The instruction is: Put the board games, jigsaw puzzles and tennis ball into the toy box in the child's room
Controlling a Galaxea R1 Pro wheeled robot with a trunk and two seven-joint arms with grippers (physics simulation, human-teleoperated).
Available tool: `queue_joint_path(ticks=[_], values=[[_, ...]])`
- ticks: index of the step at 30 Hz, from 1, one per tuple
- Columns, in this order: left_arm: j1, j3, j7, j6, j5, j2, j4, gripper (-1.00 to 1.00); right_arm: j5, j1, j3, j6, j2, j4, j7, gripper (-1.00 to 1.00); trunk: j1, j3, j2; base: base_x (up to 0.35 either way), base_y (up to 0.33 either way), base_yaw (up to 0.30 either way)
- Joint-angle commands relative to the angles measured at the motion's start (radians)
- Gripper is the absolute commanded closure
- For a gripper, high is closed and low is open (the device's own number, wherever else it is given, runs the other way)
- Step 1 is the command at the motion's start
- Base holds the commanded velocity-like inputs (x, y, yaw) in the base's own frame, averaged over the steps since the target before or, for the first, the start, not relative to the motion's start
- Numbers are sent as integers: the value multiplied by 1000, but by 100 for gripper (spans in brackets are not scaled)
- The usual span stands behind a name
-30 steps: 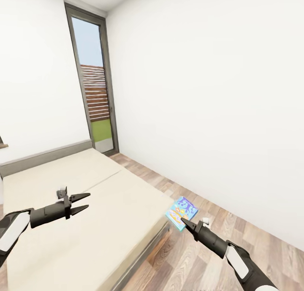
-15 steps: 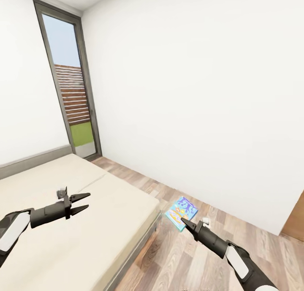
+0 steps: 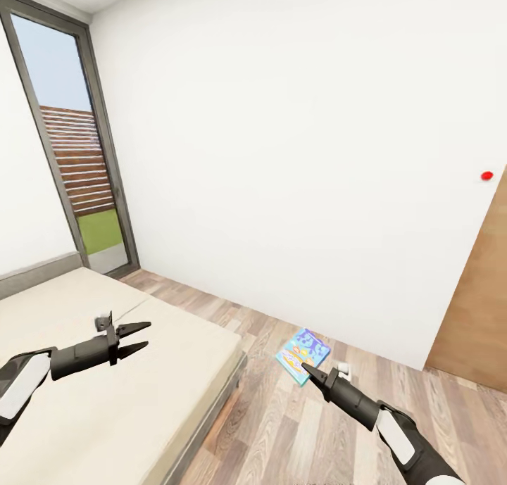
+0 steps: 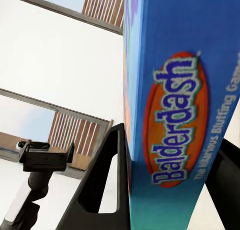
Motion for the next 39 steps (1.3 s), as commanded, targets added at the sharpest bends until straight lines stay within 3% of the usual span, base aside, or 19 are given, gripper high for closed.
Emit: queue_joint_path(ticks=[1,14,25,27,33,39], values=[[0,1,-4,3,-3,0,0,-100,-7,-1,-1,8,0,1,1,100,-3,2,6,0,0,-280],[0,1,-4,2,-3,-3,0,-100,-7,-1,-1,8,0,1,1,100,-53,49,97,0,0,-280],[0,1,-4,2,-3,-4,0,-100,-6,-1,-1,6,-2,-1,28,100,-53,55,97,0,0,-280],[0,1,-4,2,-3,-4,0,-100,-6,-1,-1,6,-10,-3,57,100,-53,56,97,0,0,-280],[0,1,-4,2,-3,-4,0,-100,-6,44,-2,6,-69,-37,164,100,-53,60,97,0,0,-280],[0,1,-4,2,-3,-4,0,-100,-6,118,-33,12,-86,-180,201,100,-53,64,97,0,0,-279]])
